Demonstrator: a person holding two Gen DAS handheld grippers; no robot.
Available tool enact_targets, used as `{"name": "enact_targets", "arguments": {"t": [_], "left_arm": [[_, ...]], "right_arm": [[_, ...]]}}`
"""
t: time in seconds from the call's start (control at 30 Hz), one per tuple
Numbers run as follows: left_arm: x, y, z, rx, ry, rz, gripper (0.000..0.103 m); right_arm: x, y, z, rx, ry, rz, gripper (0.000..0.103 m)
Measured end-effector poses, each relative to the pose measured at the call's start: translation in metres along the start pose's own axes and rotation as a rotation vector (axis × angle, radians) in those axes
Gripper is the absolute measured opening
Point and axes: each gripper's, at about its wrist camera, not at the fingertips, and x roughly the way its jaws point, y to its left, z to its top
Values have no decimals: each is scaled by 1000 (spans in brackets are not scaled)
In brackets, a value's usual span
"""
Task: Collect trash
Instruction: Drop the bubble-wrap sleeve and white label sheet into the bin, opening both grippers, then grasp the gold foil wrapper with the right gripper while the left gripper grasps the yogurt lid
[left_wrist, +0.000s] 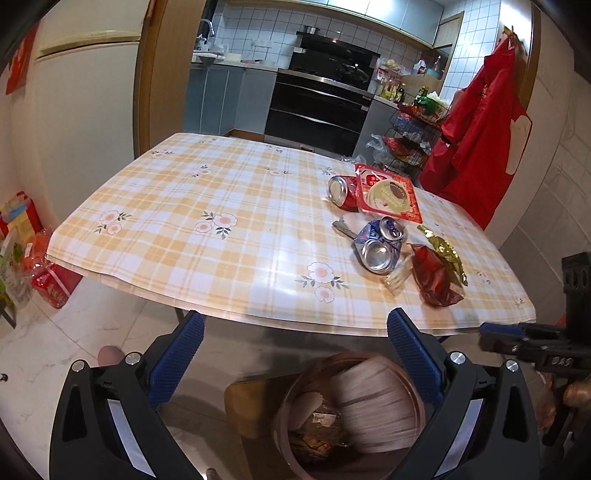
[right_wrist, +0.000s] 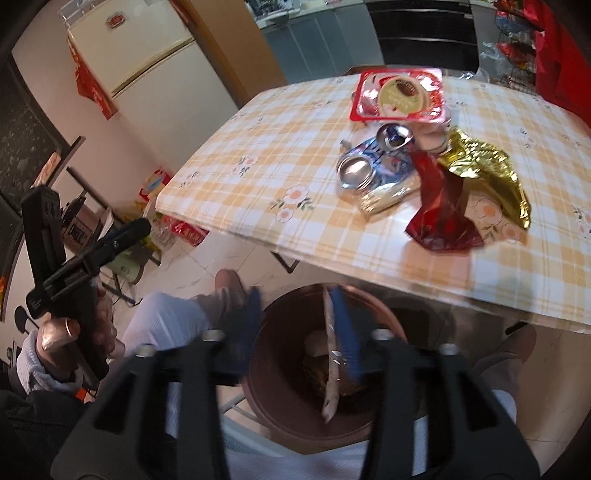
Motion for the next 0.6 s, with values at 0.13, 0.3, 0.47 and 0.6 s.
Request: {"name": "enact_targets", "arguments": {"t": [0.13, 0.3, 0.47, 0.6], "left_arm": [[4, 2, -2, -2, 2, 5, 97], [12, -1, -6, 28, 18, 19, 97], [23, -4, -6, 45, 40, 19, 97], [34, -11, -5, 75, 59, 23, 97]], "right_arm": [[-7, -9, 5, -1, -39, -83, 83], [-12, -28, 11, -8, -68, -181, 93], [-14, -52, 16, 22, -86, -236, 93], [-11, -67, 18, 33, -90, -265, 93]]}}
